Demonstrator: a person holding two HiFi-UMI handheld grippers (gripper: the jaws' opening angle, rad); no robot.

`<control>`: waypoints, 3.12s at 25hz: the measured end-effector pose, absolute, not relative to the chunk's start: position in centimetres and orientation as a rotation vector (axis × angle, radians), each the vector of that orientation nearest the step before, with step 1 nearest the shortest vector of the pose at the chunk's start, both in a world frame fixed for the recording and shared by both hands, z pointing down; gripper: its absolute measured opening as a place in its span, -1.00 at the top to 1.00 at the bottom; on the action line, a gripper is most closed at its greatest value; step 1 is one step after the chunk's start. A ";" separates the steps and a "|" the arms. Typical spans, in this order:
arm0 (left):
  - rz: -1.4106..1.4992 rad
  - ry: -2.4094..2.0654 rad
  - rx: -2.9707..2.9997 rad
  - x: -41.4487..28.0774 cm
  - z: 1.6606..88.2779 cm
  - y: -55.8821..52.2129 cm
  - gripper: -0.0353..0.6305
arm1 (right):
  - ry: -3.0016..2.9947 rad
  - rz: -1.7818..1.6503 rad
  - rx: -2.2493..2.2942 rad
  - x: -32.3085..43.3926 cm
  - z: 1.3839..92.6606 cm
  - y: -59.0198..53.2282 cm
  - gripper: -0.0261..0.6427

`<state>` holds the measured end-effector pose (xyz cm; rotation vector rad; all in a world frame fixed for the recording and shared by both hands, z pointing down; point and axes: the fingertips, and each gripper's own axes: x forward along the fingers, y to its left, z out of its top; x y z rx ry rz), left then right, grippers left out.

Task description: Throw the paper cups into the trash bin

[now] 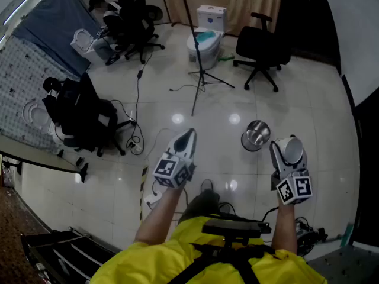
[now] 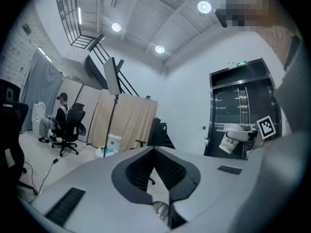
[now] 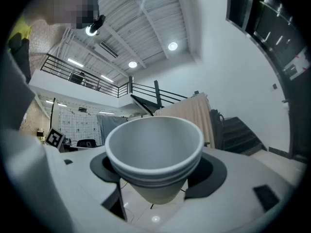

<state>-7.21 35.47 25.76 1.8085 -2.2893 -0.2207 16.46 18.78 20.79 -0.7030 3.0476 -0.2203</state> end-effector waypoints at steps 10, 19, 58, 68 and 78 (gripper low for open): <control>-0.259 -2.276 1.868 -22.2 27.6 22.0 0.92 | 3.027 -0.182 -0.758 2.0 22.9 5.8 -0.13; -0.203 -1.876 2.317 -26.9 22.5 1.4 0.92 | 2.836 -0.169 -1.230 -0.2 19.1 -5.8 -0.13; 0.094 -1.225 2.314 -7.4 66.2 -10.8 0.92 | 3.057 -1.736 -1.906 9.9 106.2 -10.2 -0.41; 0.126 -1.255 2.293 -7.1 66.2 -10.8 0.92 | 3.056 -1.427 -2.002 11.1 100.6 -13.4 -0.21; 0.130 -1.317 2.303 -7.6 51.4 -11.0 0.92 | 2.871 -0.823 -1.816 7.6 57.6 -11.5 0.19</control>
